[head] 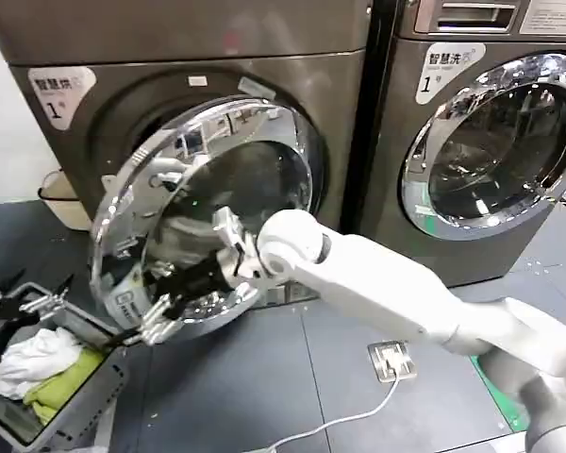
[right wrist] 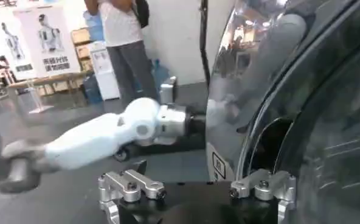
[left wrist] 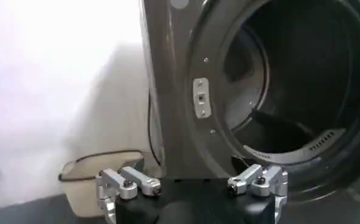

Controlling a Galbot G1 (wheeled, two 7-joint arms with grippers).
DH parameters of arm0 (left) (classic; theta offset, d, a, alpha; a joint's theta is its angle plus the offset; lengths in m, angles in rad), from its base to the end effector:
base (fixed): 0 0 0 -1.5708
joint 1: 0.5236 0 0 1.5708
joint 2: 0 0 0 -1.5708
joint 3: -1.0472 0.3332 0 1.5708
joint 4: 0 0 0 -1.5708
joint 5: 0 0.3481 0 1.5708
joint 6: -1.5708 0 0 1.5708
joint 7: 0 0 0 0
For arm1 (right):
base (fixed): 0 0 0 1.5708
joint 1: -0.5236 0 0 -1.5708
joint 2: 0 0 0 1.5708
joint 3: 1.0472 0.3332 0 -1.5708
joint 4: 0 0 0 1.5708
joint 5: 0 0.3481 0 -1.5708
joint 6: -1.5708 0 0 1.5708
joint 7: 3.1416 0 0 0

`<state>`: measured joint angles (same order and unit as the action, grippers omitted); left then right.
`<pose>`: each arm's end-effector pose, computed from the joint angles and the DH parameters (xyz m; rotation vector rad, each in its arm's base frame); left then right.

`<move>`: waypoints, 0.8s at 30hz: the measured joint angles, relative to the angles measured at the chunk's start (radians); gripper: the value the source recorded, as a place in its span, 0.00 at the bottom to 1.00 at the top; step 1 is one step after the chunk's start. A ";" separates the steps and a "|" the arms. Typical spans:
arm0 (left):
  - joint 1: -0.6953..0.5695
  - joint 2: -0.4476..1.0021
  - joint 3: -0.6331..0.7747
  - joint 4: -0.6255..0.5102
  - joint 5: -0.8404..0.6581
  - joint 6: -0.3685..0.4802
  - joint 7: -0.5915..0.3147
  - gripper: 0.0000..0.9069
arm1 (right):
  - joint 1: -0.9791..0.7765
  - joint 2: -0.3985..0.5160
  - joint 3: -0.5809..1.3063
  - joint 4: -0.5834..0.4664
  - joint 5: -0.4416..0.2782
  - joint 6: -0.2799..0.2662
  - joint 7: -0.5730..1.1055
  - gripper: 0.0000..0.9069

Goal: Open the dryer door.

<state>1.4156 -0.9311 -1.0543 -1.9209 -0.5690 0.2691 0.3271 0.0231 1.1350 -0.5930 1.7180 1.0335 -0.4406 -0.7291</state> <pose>0.2369 0.2604 -0.1694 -0.1523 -3.0483 -0.2436 0.4115 0.1614 -0.0529 2.3481 -1.8436 0.2005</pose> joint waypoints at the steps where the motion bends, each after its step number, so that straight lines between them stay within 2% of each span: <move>1: -0.007 0.011 0.009 0.009 0.000 -0.004 0.003 1.00 | -0.004 -0.012 0.005 0.011 -0.008 0.006 -0.007 1.00; 14: -0.139 0.117 0.195 0.105 0.005 -0.075 0.062 1.00 | -0.039 -0.183 0.064 0.130 -0.022 0.053 -0.042 1.00; 24: -0.271 0.141 0.366 0.147 0.017 -0.100 0.095 1.00 | -0.107 -0.329 0.137 0.198 -0.140 0.091 -0.050 1.00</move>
<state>1.1447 -0.7900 -0.6888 -1.7735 -0.5525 0.1696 0.4220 -0.0839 0.8057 -0.4564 1.9160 0.8939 -0.3497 -0.7789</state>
